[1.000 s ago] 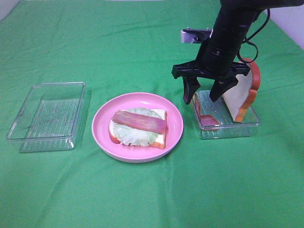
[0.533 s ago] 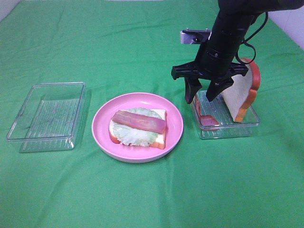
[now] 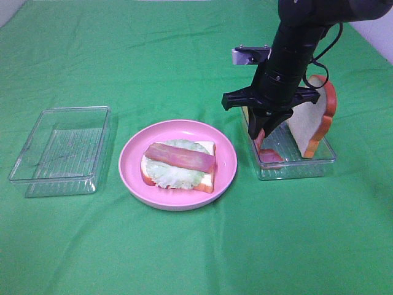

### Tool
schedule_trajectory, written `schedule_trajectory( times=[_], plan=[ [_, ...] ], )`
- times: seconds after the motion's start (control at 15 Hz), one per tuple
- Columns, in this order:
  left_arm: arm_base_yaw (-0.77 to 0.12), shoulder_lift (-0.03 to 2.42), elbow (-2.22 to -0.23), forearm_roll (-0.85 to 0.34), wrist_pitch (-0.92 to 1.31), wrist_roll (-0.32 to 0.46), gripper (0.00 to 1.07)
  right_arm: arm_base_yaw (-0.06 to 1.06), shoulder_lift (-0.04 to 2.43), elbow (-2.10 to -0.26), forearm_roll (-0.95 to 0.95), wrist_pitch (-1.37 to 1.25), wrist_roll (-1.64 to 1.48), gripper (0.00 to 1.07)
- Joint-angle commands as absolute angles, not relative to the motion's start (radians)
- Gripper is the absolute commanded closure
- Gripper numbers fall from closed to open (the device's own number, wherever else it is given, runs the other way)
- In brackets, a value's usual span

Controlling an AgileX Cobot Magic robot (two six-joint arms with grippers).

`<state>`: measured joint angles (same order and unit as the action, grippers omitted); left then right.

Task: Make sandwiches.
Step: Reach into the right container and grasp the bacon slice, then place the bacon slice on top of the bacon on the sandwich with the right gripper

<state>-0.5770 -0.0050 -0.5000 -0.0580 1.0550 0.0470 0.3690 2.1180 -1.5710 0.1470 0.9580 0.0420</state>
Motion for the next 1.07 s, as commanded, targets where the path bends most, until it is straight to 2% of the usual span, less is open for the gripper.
schedule_trajectory(
  times=[0.07,0.53,0.8,0.93,1.07],
  plan=[
    [-0.579,-0.027,-0.498,-0.062,1.043,0.049,0.4,0.368,2.116,-1.58,0.141,0.962,0.049,1.07],
    [-0.579,-0.027,-0.498,-0.062,1.043,0.049,0.4,0.368,2.023,-1.58,0.141,1.033,0.048,1.07],
    [-0.579,-0.027,-0.498,-0.062,1.043,0.049,0.4,0.368,1.862,-1.58,0.158,1.218,0.048,1.07],
    [-0.579,-0.027,-0.498,-0.062,1.043,0.049,0.4,0.368,1.832,-1.58,0.219,1.242,0.047,1.07],
    [-0.579,-0.027,-0.498,-0.062,1.043,0.049,0.4,0.369,1.823,-1.58,0.357,1.242,0.0,1.07]
  ],
)
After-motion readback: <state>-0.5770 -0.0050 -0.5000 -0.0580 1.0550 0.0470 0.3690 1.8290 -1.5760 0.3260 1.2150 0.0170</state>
